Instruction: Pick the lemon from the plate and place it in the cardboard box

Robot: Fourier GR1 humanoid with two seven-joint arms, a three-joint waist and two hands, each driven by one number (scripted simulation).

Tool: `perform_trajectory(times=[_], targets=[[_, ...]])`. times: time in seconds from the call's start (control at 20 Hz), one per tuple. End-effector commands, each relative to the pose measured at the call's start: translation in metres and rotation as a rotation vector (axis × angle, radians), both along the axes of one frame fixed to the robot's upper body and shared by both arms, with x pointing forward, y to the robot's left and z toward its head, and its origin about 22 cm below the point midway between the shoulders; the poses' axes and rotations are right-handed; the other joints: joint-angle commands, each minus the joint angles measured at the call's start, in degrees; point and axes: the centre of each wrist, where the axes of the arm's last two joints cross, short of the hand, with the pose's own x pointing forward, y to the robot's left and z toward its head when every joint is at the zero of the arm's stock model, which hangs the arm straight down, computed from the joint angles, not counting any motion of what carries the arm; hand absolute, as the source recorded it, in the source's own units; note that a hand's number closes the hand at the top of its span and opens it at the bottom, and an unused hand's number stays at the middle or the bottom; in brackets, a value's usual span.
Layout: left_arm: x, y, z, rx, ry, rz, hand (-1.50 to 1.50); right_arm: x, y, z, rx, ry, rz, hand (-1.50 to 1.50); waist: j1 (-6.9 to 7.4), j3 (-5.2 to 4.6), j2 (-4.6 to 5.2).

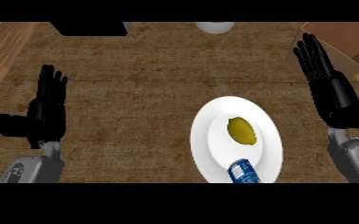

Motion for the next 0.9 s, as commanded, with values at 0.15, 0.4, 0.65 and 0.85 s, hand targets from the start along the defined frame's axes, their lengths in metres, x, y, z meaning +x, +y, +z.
perform_trajectory(times=[0.15, 0.4, 0.65, 0.85], targets=[[0.002, -0.031, 0.022, 0.244, 0.008, -0.353, 0.0, -0.035, 0.034, -0.069, -0.095, 0.249, 0.05, -1.5, -1.68, -1.03, 0.03], [0.001, -0.045, 0.011, 0.304, 0.061, -0.508, 0.0, -0.04, -0.018, -0.067, -0.628, 0.109, -0.013, -1.5, -4.69, -1.72, 0.03], [0.003, -0.049, 0.017, 0.345, 0.084, -0.572, 0.0, -0.076, -0.003, -0.102, -0.917, -0.093, 0.009, -1.5, -3.51, -1.33, -0.46], [0.001, -0.065, 0.019, 0.334, 0.093, -0.598, 0.0, -0.087, 0.0, -0.064, -1.034, -0.163, -0.067, -1.5, -3.25, -1.38, -0.64]])
